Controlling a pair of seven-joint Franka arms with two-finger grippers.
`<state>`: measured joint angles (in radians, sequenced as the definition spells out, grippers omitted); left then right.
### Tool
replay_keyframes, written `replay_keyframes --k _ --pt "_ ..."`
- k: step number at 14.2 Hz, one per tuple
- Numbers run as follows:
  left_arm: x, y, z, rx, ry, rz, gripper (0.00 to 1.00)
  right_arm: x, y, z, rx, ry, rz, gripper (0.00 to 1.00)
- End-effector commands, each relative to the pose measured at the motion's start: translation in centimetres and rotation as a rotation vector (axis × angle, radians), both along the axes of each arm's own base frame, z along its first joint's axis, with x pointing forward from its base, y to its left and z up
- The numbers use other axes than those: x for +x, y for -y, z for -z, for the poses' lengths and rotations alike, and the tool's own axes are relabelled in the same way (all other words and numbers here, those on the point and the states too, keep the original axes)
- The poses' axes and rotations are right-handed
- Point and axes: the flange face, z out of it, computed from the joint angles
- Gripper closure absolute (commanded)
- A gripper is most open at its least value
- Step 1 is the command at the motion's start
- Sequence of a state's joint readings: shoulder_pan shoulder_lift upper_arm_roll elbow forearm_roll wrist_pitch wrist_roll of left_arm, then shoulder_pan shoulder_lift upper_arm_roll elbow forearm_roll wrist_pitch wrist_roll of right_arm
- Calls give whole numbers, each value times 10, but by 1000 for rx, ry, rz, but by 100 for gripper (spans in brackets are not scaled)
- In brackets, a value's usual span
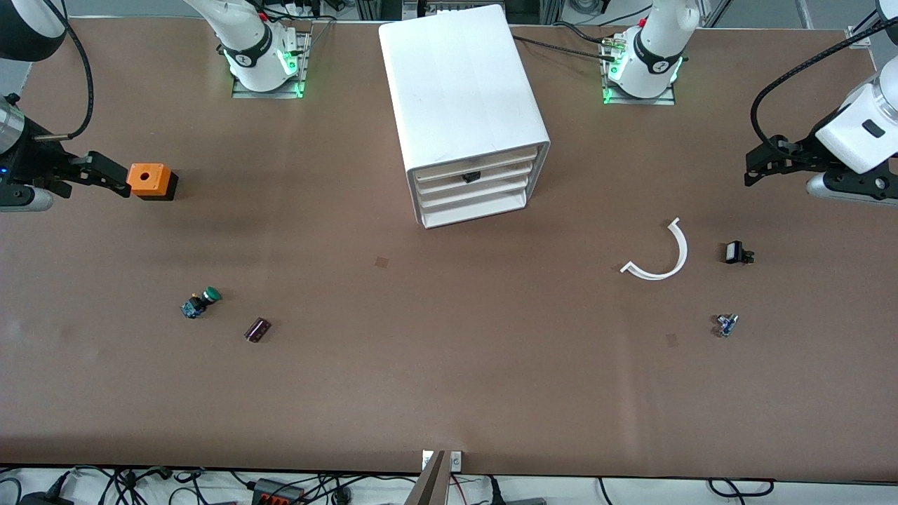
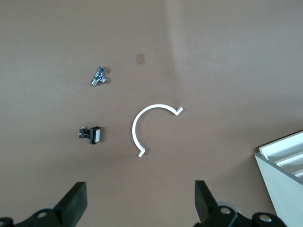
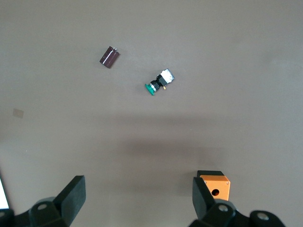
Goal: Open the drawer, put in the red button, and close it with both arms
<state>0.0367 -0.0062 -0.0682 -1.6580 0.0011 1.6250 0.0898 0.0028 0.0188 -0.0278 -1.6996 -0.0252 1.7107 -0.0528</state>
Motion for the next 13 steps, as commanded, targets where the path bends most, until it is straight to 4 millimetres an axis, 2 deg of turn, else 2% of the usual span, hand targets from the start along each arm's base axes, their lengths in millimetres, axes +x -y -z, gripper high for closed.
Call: replay_keyframes --k 1,13 --pt "4 3 -7 20 0 24 0 -3 -1 -2 -1 11 6 0" --pt "14 3 -8 17 -19 23 0 -3 -3 0 -1 8 3 0"
